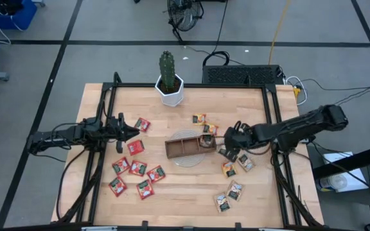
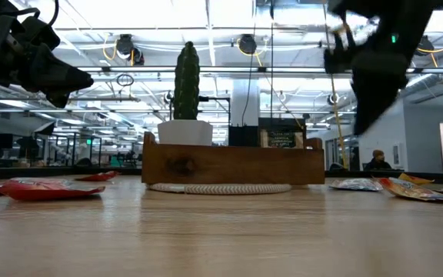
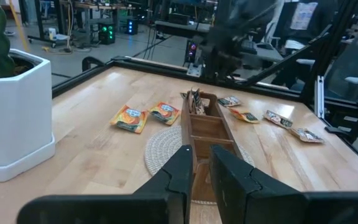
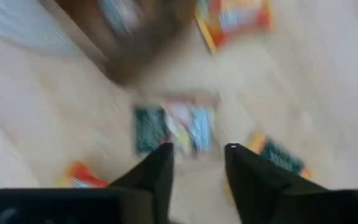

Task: Pick & Place Tea
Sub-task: Put the brown tea bag into the right section of the wooden organizer

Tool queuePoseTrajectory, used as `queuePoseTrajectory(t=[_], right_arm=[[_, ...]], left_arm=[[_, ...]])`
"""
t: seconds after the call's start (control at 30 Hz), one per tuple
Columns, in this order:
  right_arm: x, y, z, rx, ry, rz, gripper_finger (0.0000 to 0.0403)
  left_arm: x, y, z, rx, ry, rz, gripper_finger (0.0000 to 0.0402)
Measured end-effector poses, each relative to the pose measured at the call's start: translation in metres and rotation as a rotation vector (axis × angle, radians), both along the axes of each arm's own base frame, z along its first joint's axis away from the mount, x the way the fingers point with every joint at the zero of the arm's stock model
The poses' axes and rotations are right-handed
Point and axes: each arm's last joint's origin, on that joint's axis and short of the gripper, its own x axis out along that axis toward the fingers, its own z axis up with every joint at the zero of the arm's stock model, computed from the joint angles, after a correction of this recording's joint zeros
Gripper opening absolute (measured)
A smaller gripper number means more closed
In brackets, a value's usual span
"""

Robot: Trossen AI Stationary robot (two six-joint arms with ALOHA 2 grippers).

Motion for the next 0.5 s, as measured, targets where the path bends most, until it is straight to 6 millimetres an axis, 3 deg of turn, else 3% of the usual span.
queuePoseTrajectory(t=[0.23, 0.5], right_arm=[[-0.006, -0.036, -0.028, 0.066, 0.002, -0.062, 0.0227], [0.005, -0.051, -0.039, 0.181, -0.058, 0.003, 0.0235]], left_arm=[[0.0, 0.0, 0.0, 0.0, 0.0, 0.0, 0.0058], [0.0, 0.0, 0.0, 0.0, 0.0, 0.0, 0.0058]])
